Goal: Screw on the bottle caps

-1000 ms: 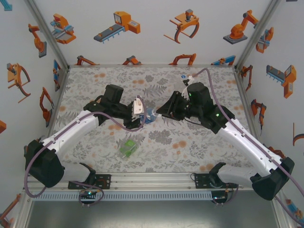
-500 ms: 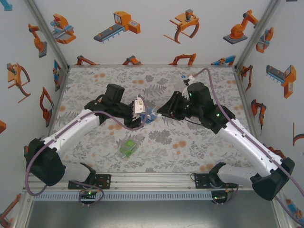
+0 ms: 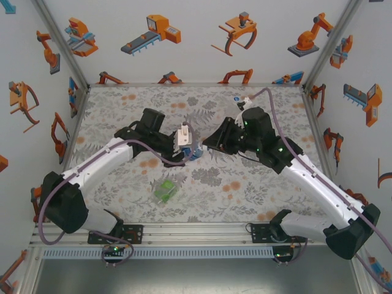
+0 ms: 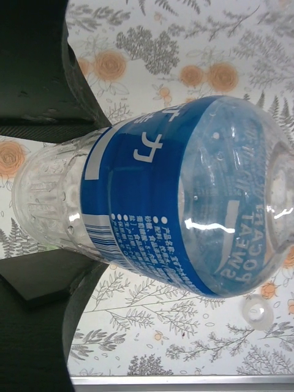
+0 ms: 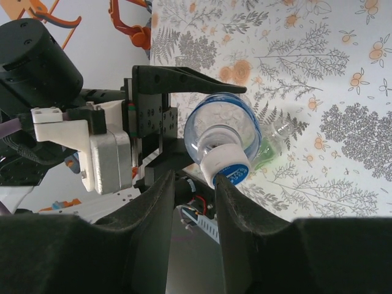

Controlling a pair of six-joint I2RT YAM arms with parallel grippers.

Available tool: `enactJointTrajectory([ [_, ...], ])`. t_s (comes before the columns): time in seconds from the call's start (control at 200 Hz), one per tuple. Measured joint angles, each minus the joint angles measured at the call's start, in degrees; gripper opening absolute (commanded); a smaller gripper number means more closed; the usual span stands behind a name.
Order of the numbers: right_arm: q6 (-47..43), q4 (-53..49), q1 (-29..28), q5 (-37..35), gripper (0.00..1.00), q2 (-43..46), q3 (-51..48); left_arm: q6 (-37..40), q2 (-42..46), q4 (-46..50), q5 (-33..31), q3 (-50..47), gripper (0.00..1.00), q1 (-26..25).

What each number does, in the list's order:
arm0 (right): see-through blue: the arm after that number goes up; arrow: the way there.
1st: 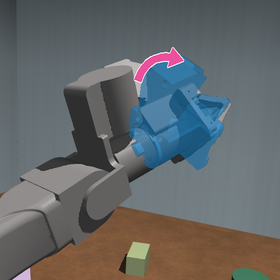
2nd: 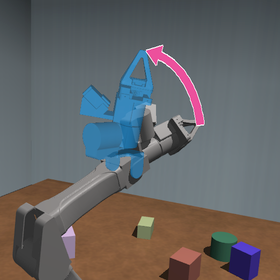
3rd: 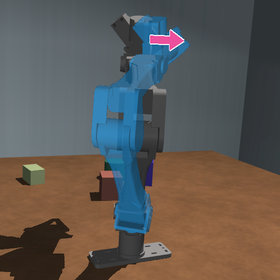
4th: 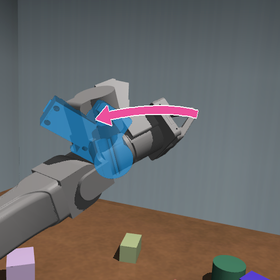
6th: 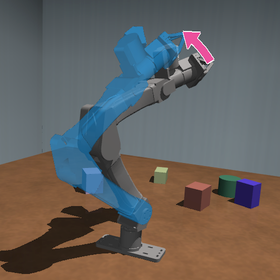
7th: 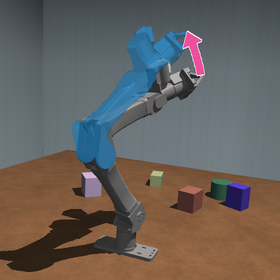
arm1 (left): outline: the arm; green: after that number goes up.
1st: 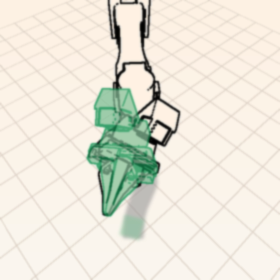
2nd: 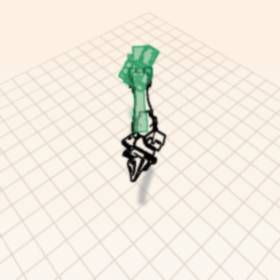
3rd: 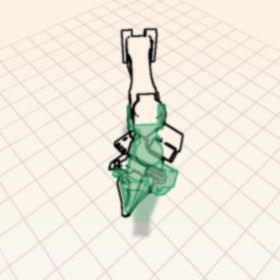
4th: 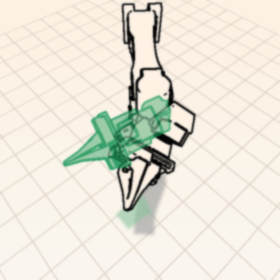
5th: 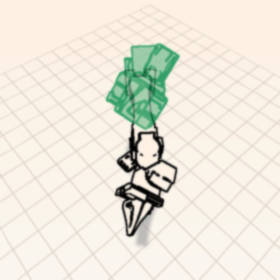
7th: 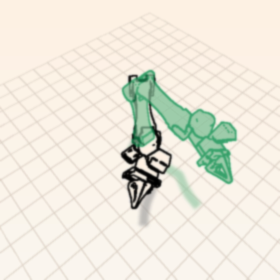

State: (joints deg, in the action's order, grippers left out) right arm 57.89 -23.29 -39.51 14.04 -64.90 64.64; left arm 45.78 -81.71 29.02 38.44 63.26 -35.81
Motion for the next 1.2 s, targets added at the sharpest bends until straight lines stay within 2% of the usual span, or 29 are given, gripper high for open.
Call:
enactJointTrajectory([
  [0.586,-0.94,6.73,0.79,-1.31,0.34,-2.8,-13.11,1.7,-12.44,9.33,-7.34,4.55,0.0,-3.17],
  [1.202,-2.43,7.3,1.16,-1.64,0.33,-0.33,-13.68,5.27,-12.35,12.09,-2.58,4.9,0.0,-3.15],
])
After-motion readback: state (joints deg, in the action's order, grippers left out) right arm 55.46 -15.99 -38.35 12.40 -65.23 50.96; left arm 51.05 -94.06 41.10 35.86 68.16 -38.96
